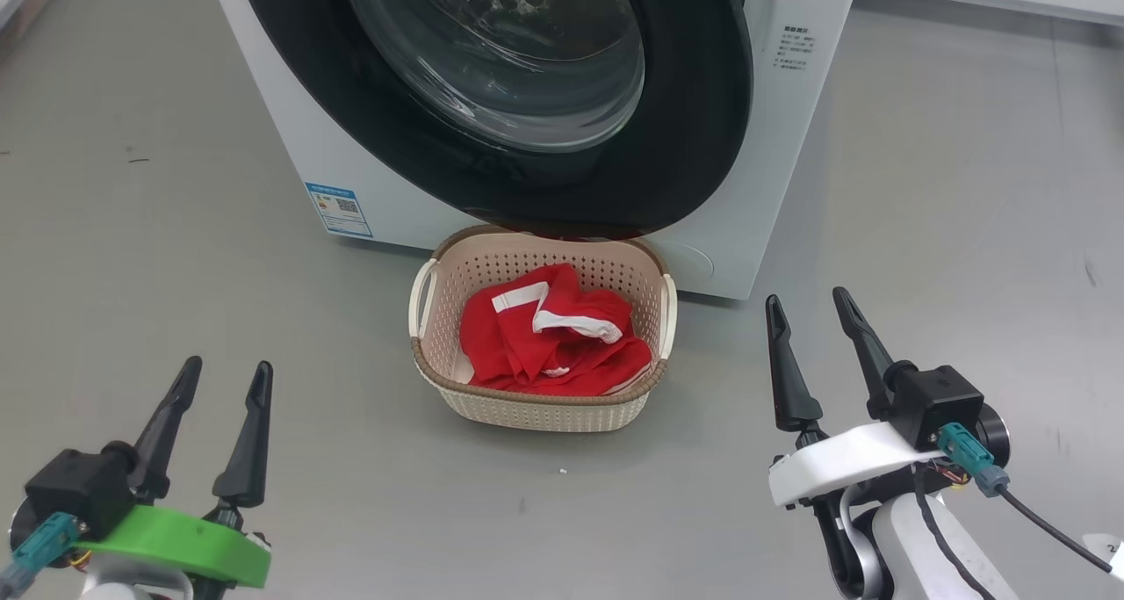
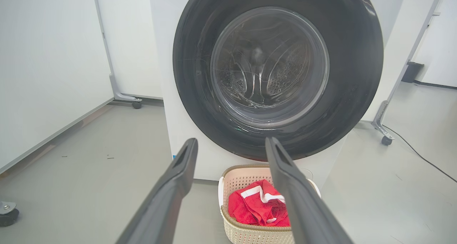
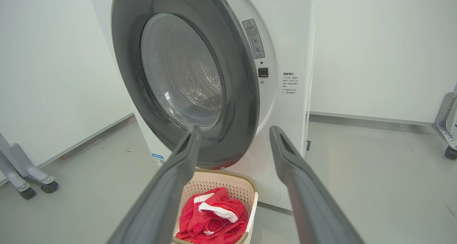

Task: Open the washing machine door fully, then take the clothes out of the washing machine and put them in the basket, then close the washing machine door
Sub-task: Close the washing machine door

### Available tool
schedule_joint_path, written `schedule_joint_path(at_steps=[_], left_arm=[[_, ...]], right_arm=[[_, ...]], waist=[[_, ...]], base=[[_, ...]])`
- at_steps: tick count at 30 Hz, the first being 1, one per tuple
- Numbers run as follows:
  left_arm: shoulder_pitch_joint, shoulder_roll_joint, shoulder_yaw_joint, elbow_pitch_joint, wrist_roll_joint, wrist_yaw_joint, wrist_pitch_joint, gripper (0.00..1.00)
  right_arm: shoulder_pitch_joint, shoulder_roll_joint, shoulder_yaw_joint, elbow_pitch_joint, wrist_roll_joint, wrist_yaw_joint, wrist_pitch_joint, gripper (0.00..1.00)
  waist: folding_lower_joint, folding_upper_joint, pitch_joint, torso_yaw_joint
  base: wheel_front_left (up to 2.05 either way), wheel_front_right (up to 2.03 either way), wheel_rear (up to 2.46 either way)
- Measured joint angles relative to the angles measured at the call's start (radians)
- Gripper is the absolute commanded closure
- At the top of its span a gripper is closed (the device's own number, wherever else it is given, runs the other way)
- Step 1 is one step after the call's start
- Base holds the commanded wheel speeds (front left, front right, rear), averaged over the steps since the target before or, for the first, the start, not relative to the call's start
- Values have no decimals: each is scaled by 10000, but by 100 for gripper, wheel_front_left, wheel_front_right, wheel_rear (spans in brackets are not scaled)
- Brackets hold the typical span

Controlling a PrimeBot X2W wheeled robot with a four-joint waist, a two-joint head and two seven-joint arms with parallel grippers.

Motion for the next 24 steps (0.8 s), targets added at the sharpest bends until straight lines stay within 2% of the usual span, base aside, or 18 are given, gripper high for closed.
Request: schedule_joint_path(at_steps=[12,19,24], left_arm=[[12,-48,-479,142,625,-2,-40,0],[-19,-75,-476,159,702,-2,-44,0],[-219,-314,-454,75,874,-2,-44,0]], right_arm=[[14,23,-284,-10,-148,-232,0,0],[14,36,-301,-107,-270,-245,0,0],[14,40,-393,-136,-272,-255,0,0]], waist=[[0,0,273,-245],[0,0,466,-370],[0,0,554,-398]], base=[[0,0,0],[0,0,0],[0,0,0]])
